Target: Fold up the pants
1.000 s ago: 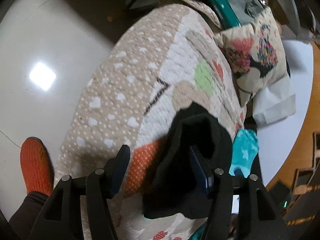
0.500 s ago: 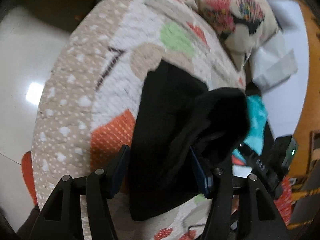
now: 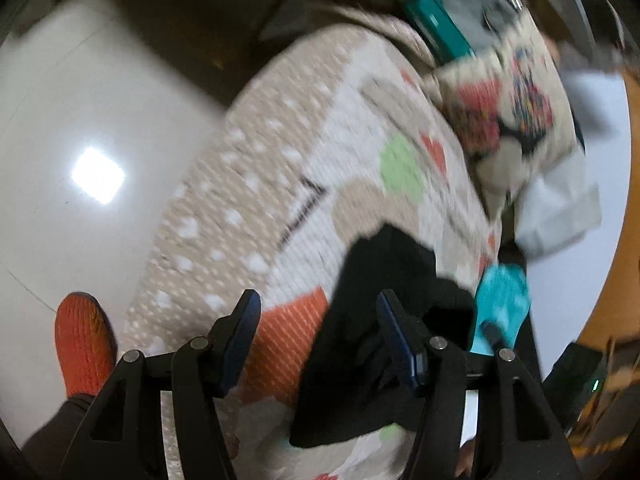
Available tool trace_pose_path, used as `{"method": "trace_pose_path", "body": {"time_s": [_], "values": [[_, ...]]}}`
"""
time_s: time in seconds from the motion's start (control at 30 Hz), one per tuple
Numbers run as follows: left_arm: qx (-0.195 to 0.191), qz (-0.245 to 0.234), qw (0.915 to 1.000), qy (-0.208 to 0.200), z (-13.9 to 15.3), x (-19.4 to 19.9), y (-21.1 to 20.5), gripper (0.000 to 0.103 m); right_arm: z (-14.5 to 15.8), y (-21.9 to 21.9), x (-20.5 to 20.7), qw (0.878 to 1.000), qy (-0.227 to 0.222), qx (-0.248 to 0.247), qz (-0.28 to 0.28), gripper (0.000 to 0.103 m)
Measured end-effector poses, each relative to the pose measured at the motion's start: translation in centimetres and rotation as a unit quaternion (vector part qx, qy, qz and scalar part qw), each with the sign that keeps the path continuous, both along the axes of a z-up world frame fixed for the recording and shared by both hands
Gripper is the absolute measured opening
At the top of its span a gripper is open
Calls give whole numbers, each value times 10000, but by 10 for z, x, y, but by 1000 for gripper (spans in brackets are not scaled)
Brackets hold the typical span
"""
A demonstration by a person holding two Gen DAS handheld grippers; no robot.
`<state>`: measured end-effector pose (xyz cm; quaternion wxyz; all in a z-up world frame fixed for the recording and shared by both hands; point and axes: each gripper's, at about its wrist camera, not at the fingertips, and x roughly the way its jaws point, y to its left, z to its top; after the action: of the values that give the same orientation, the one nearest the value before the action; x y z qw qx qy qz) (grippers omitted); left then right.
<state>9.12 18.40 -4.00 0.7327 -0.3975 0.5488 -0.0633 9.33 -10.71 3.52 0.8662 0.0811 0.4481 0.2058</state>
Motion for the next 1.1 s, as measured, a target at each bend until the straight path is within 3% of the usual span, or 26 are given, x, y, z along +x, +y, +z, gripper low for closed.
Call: {"method": "trace_pose_path", "body": {"time_s": [0.17,0.33,0.37,0.47,0.63,0.7,0.73,0.77,0.8,0.87,0.9,0.97,1.0,1.1], "values": [[-61,267,9996,-12,3,-1,11,60,-35,73,35,9964,535,-433,503,25],[206,240,9995,-59,5,-3,13,60,-51,92,61,9945,944,-315,322,34],[235,203,9995,-57,4,-2,12,60,-48,87,61,9939,1024,-187,360,39],[339,-25,9993,-154,7,-2,-1,60,-29,61,49,9954,890,174,323,40],[840,-781,9909,-704,24,5,-50,60,-8,21,4,9993,303,-131,201,40],[1193,-1069,9855,-566,16,8,-68,60,-17,9,-12,9986,355,-341,183,40],[1397,-1222,9821,-313,4,10,-76,61,-28,3,-20,9976,474,-456,196,40],[1374,-1263,9823,-155,-5,10,-78,64,-37,-2,-24,9970,556,-497,188,40],[1238,-1204,9850,-60,-12,10,-75,69,-45,-6,-28,9963,622,-565,164,40],[939,-1007,9904,-115,-12,7,-65,69,-44,-14,-36,9973,548,-464,123,40],[975,-937,9906,-216,-8,5,-60,69,-39,-19,-39,9980,489,-392,84,40],[1443,-783,9851,-514,6,-4,-54,69,-24,-28,-47,9992,285,-279,-51,45],[1704,-709,9806,-666,14,-10,-52,69,-17,-34,-52,9995,162,-252,-126,52],[2165,-397,9708,-950,30,-36,-49,69,-5,-52,-66,9990,-85,-233,-361,59]]}}
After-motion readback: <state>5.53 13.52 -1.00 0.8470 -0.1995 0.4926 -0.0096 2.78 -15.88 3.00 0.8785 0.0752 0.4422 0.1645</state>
